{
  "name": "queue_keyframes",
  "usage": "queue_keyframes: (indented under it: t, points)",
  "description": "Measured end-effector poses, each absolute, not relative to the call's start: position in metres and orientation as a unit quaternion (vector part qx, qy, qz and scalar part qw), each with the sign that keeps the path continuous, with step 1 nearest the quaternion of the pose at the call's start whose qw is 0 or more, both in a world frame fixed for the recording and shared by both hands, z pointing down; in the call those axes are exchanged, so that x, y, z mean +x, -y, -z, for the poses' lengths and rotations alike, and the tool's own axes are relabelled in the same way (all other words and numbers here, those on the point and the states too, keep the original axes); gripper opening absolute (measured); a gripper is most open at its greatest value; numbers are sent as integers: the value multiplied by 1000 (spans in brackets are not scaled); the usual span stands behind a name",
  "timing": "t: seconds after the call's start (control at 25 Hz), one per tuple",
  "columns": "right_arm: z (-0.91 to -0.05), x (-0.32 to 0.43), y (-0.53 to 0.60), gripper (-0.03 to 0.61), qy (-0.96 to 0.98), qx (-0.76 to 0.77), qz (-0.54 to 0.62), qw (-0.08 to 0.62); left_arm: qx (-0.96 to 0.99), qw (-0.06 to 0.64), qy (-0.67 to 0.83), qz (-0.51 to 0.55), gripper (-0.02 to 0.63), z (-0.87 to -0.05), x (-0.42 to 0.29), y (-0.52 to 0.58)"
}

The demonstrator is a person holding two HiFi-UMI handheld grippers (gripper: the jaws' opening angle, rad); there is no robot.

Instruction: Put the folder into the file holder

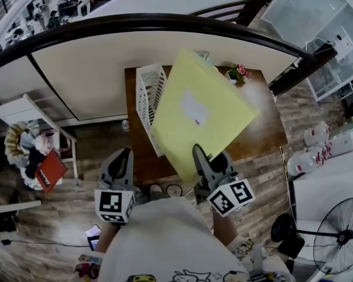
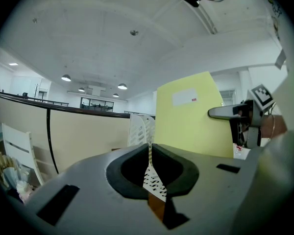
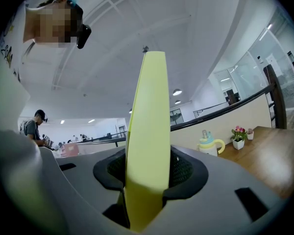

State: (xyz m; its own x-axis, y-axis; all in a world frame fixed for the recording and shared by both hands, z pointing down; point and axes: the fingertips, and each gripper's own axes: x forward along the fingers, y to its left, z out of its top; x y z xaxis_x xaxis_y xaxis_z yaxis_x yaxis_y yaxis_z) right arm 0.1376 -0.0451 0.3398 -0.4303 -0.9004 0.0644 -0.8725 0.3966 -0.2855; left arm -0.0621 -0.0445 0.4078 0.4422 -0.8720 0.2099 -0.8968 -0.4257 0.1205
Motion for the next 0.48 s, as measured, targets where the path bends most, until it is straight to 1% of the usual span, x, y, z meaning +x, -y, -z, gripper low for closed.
queue_keyframes:
  t: [0.48]
  points:
    - [-337, 129, 71, 172, -839, -528, 119, 51, 843, 114, 522, -65, 18, -414, -57, 51]
